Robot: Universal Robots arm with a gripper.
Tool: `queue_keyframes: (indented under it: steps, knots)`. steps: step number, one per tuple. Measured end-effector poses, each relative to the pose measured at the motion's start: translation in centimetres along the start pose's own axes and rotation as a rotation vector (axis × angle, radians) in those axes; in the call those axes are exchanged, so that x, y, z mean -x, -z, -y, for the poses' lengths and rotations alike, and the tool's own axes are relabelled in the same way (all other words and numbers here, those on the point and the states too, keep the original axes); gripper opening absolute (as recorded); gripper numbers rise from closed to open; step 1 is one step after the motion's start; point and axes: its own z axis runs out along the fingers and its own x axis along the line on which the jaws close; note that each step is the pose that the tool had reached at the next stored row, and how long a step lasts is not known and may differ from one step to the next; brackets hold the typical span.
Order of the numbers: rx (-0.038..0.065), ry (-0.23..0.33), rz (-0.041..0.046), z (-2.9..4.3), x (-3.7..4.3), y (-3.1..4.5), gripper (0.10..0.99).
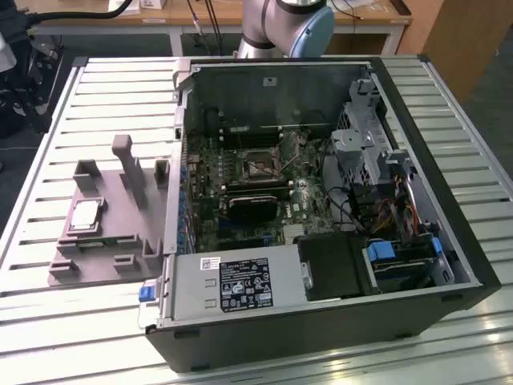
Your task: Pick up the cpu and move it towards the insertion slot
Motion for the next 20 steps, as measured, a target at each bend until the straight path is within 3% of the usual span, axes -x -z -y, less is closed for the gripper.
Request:
queue_keyframes:
  steps: [12, 20]
  knots:
    - [0.0, 0.0, -0.0001, 0.0, 0.0, 0.0, 0.102]
    - [0.0, 0.0, 0.0001, 0.04, 0.0, -1.11, 0.102]
